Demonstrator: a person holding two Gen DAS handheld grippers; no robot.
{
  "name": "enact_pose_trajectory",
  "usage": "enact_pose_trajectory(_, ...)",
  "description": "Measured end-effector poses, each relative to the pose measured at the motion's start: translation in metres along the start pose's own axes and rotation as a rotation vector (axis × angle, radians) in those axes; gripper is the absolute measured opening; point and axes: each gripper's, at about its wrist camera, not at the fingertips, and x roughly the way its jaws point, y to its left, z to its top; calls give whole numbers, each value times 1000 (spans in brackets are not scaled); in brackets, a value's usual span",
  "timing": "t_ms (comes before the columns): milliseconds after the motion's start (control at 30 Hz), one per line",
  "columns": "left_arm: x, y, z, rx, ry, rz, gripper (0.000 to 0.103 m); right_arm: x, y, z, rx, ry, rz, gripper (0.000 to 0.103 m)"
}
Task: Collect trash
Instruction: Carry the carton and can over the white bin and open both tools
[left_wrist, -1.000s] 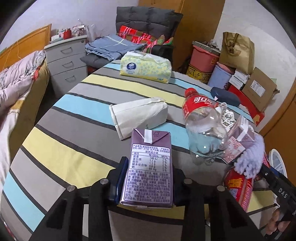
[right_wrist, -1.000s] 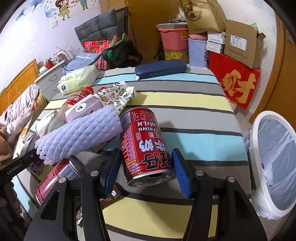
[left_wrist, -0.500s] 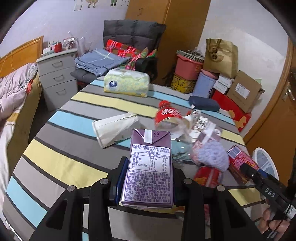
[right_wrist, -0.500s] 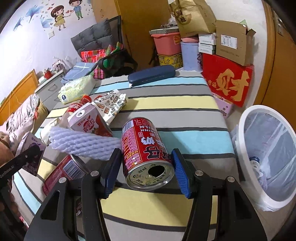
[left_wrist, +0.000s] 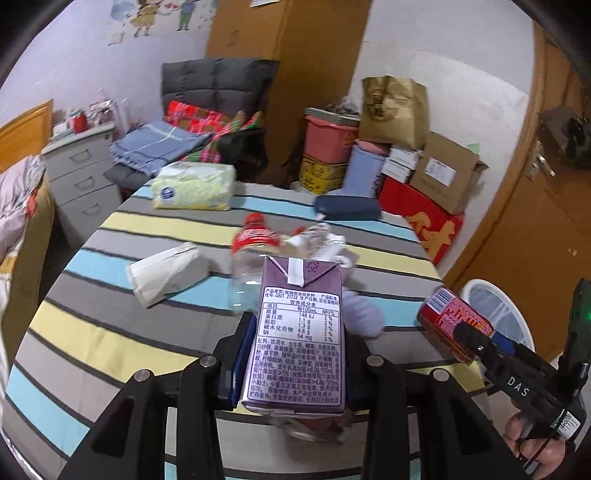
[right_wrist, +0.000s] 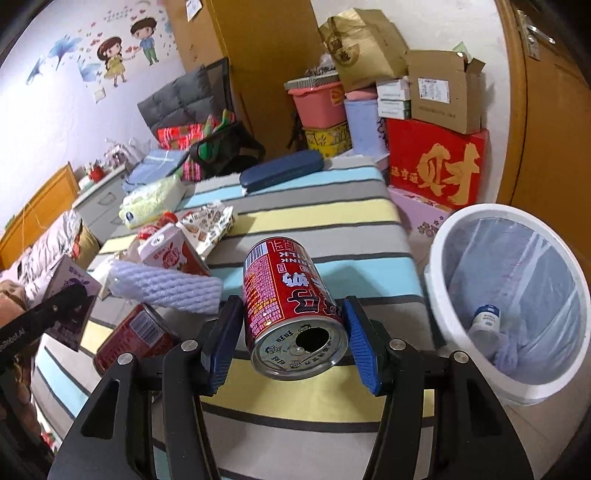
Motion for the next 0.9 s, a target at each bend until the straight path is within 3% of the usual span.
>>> enact_pose_trajectory(500,6,-105,-1,146,8,-139,39,-39,-58,3,78,-84,-87,57)
enact_pose_trajectory(900,29,-197,-12,260,63,-262,39,-60,-108,-3,130,-107,-186,57)
